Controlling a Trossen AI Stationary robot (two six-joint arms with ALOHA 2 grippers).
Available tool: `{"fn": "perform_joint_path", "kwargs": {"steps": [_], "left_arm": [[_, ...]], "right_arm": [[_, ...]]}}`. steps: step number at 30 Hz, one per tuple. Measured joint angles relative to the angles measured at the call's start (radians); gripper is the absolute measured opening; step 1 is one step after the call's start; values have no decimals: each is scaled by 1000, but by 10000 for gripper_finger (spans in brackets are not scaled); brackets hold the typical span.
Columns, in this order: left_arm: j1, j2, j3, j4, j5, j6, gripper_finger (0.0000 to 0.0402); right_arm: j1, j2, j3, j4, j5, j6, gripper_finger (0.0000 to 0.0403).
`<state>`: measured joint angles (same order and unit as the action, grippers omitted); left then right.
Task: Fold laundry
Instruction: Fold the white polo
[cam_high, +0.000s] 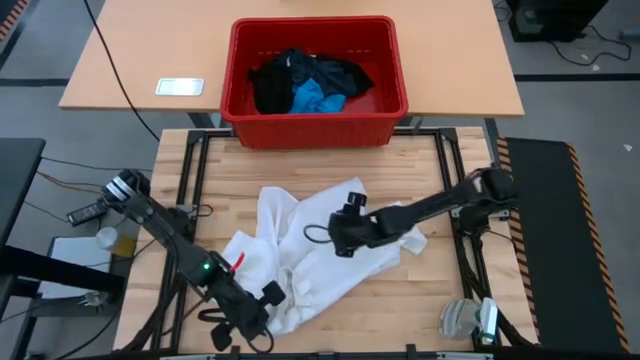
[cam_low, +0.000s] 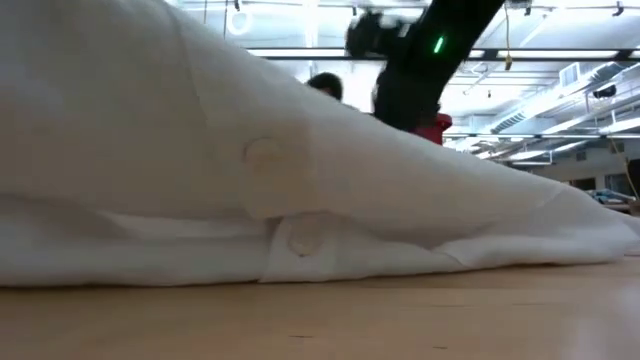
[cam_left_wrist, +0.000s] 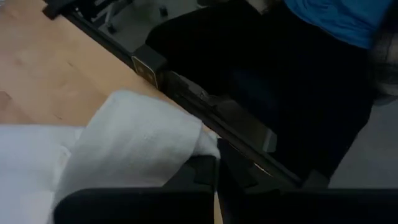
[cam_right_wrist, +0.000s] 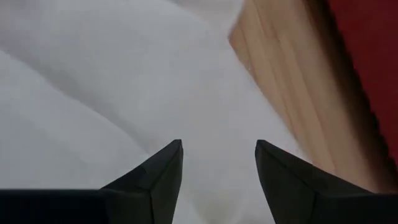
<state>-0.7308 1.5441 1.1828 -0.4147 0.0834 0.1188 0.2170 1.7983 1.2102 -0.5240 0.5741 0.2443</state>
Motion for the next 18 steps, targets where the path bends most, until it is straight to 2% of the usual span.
{"fn": "perform_joint_path", "kwargs": {"steps": [6, 11, 13, 18], "left_arm": [[-2, 3, 0, 8, -1, -40, 19], [-14, 3, 0, 7, -2, -32, 29], [-14, 3, 0, 7, -2, -30, 27], [-18, 3, 0, 7, -3, -22, 17]], "right_arm": [[-119, 115, -20, 21, -148, 48, 209], [-207, 126, -89, 131, -206, 52, 209], [-235, 119, -106, 145, -194, 74, 209], [-301, 120, -111, 86, -85, 179, 209]]}}
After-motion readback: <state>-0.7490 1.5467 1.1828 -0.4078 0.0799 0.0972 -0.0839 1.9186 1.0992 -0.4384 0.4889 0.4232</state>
